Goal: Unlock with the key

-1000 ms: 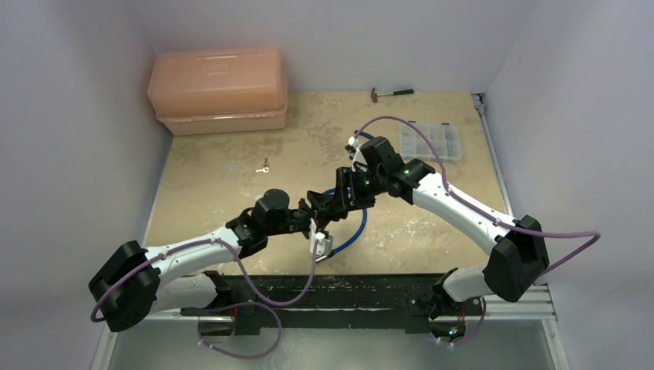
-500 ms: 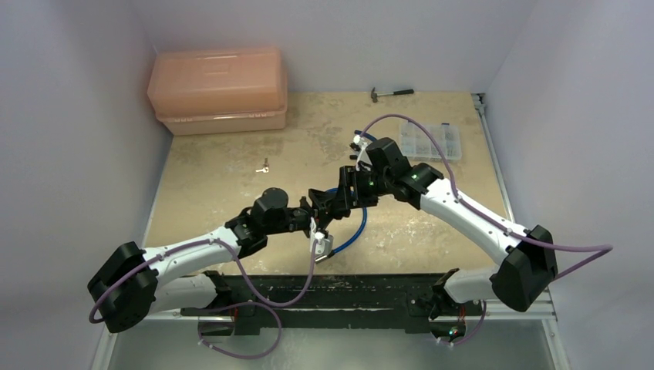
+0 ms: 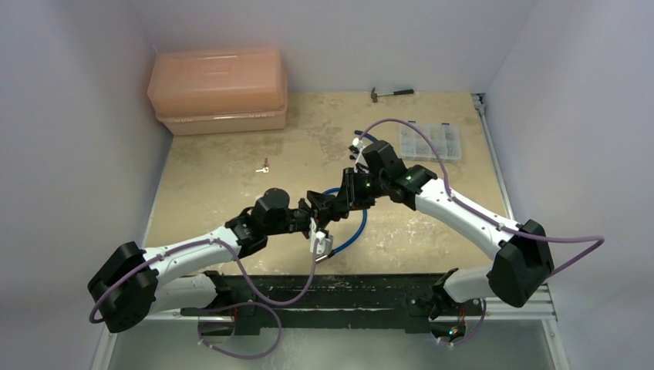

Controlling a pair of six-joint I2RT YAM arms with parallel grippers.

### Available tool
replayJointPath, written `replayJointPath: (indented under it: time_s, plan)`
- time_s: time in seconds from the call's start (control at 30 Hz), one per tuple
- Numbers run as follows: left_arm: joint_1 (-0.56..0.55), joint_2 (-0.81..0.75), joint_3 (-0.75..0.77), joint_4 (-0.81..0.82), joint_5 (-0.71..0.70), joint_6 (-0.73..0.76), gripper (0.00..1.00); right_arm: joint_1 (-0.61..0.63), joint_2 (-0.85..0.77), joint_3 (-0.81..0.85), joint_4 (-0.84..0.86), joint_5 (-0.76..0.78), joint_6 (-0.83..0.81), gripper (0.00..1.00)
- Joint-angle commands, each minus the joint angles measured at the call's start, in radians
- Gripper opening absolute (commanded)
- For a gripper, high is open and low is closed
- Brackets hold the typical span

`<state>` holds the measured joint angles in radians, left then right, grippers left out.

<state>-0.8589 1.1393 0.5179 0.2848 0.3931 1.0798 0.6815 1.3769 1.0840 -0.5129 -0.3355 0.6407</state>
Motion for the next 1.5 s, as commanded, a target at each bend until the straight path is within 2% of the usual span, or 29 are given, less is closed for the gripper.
replayJointPath:
  time_s: [0.0, 0.03, 0.1, 0.23, 0.37, 0.4, 0.43, 0.5, 0.67, 0.77, 0.83, 0.9, 1.0, 1.17, 1.33, 1.47]
  plan:
    - [-0.03, -0.035, 0.072, 0.207, 0.158, -0.003, 0.0, -0.02, 0.011, -0.025, 0.122, 0.122, 0.0, 0.0]
    - [-0.031, -0.034, 0.071, 0.215, 0.147, -0.014, 0.0, -0.019, -0.002, -0.034, 0.126, 0.121, -0.002, 0.0]
    - [-0.029, -0.031, 0.068, 0.231, 0.129, -0.039, 0.09, -0.019, -0.028, -0.049, 0.133, 0.114, 0.003, 0.0]
    - [-0.027, -0.042, 0.059, 0.294, 0.094, -0.139, 0.43, -0.021, -0.088, -0.067, 0.119, 0.169, 0.016, 0.0]
    - [-0.026, -0.055, 0.06, 0.378, 0.065, -0.272, 0.67, -0.022, -0.156, -0.082, 0.103, 0.236, 0.025, 0.0]
    - [-0.026, -0.059, 0.064, 0.395, 0.05, -0.315, 0.75, -0.022, -0.174, -0.085, 0.1, 0.259, 0.025, 0.0]
    - [-0.027, -0.064, 0.07, 0.402, 0.035, -0.351, 0.88, -0.022, -0.192, -0.089, 0.099, 0.281, 0.025, 0.0]
    - [-0.027, -0.076, 0.099, 0.399, 0.016, -0.437, 0.94, -0.023, -0.239, -0.098, 0.108, 0.318, 0.025, 0.0]
    - [-0.025, -0.084, 0.199, 0.399, -0.148, -0.776, 0.99, -0.03, -0.335, -0.112, 0.142, 0.394, 0.028, 0.0]
    - [-0.025, -0.054, 0.33, 0.278, -0.284, -0.978, 0.99, -0.034, -0.389, -0.109, 0.173, 0.413, 0.021, 0.0]
    - [-0.021, -0.036, 0.423, 0.184, -0.31, -1.109, 0.99, -0.035, -0.431, -0.109, 0.206, 0.432, 0.016, 0.0]
    - [-0.013, -0.036, 0.477, 0.131, -0.314, -1.261, 0.99, -0.037, -0.477, -0.115, 0.243, 0.455, 0.014, 0.0]
    - [-0.011, -0.066, 0.475, 0.165, -0.299, -1.443, 0.99, -0.04, -0.559, -0.141, 0.325, 0.475, 0.017, 0.0]
    - [-0.009, -0.084, 0.466, 0.185, -0.271, -1.711, 0.93, -0.039, -0.718, -0.237, 0.555, 0.413, 0.048, 0.0]
    - [-0.007, -0.092, 0.411, 0.334, -0.192, -1.865, 0.9, -0.04, -0.785, -0.285, 0.728, 0.275, 0.097, 0.0]
    - [-0.006, -0.07, 0.408, 0.412, -0.145, -1.917, 0.82, -0.039, -0.81, -0.294, 0.804, 0.221, 0.097, 0.0]
